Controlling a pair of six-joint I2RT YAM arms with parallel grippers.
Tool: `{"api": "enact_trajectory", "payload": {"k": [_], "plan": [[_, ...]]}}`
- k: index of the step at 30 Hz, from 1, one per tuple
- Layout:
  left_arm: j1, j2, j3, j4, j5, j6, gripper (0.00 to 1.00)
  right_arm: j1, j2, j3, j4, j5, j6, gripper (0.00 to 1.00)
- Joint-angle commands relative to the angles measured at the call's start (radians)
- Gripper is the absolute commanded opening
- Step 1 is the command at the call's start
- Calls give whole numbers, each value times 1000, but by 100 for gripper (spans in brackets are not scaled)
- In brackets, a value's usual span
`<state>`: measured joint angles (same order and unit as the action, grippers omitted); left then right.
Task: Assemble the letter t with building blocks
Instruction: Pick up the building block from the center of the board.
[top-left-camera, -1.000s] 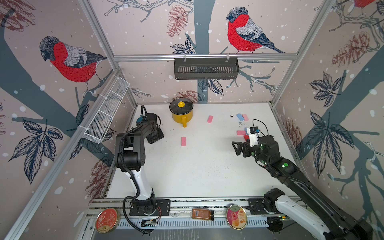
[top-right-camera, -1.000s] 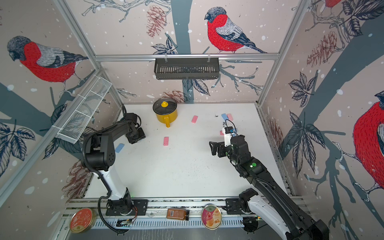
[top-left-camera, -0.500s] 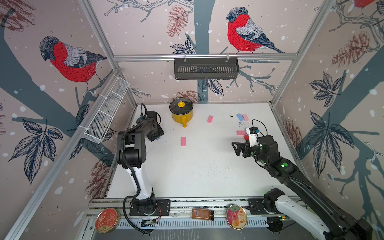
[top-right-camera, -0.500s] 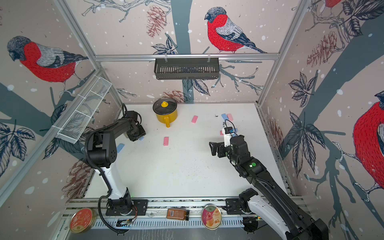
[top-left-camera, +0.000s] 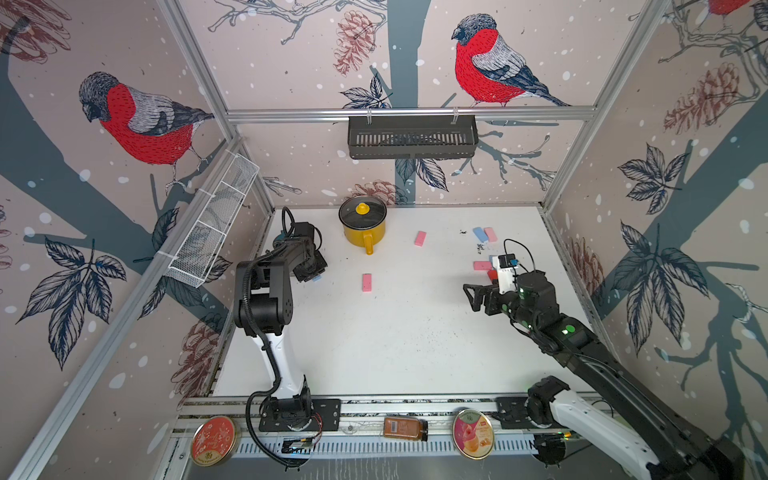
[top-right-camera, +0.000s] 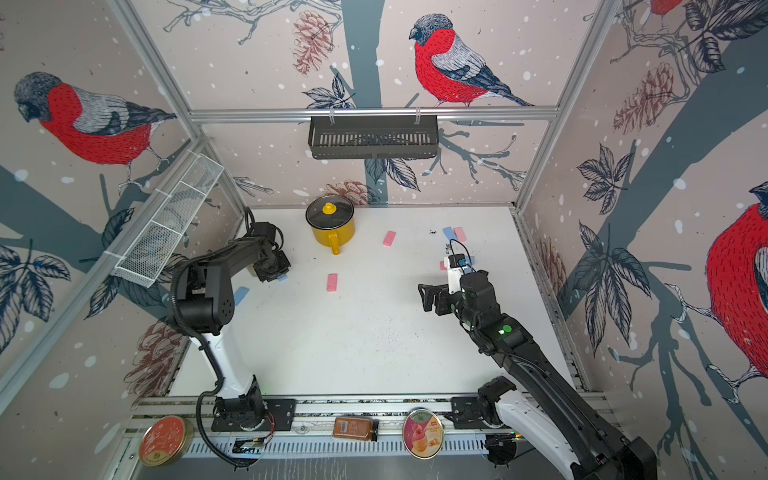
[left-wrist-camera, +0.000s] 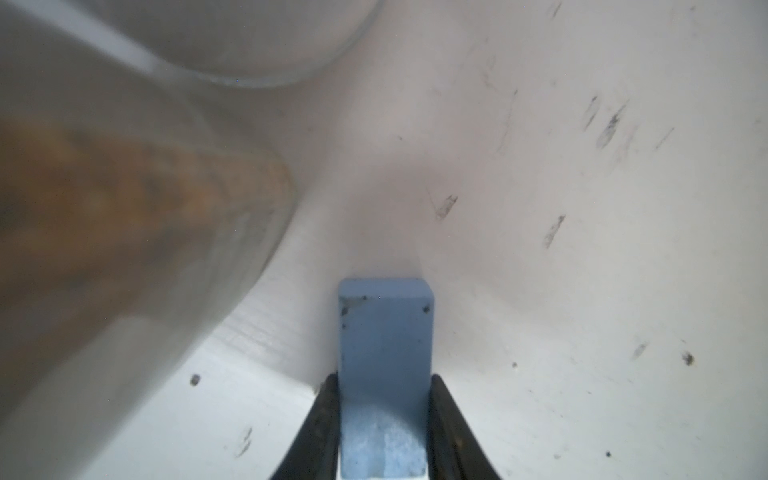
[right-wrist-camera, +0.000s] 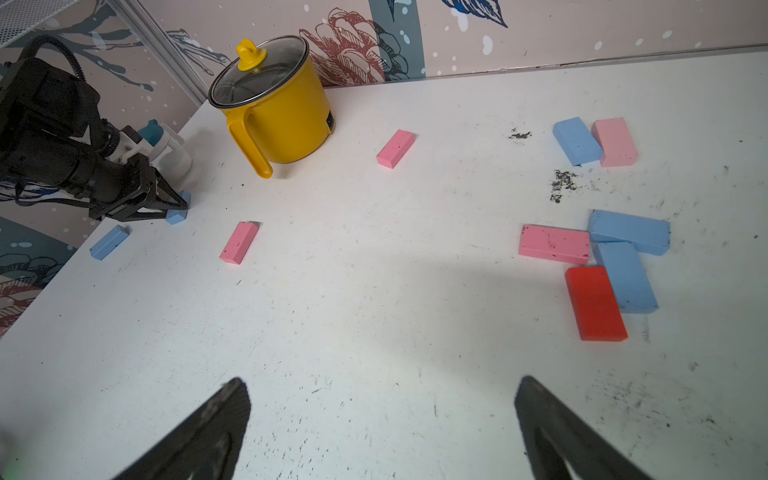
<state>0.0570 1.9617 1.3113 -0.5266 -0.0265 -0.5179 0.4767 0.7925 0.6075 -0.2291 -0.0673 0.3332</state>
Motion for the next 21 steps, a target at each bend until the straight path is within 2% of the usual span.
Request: {"api": "enact_trajectory", "payload": {"k": [1, 5, 10, 11, 12, 17, 21], "plan": [[1, -27, -33, -21, 8, 36, 22, 2, -2, 3, 20, 0, -11, 100], [-21, -79, -74, -7, 26, 99, 13, 2, -3, 3, 24, 1, -10, 100], [-56, -172, -101, 6, 27, 160, 8, 1, -4, 6, 21, 2, -10, 100], [-62, -192, -99, 8, 26, 177, 2, 2, -8, 9, 16, 4, -10, 100], [-64, -207, -96, 7, 23, 190, 0, 2, -10, 9, 15, 4, -10, 100], [-73, -314, -108, 43, 10, 264, 0, 2, -26, 3, 24, 9, -7, 100], [-76, -443, -186, 156, 67, 315, 0, 2, -33, 4, 27, 12, -5, 100]]}}
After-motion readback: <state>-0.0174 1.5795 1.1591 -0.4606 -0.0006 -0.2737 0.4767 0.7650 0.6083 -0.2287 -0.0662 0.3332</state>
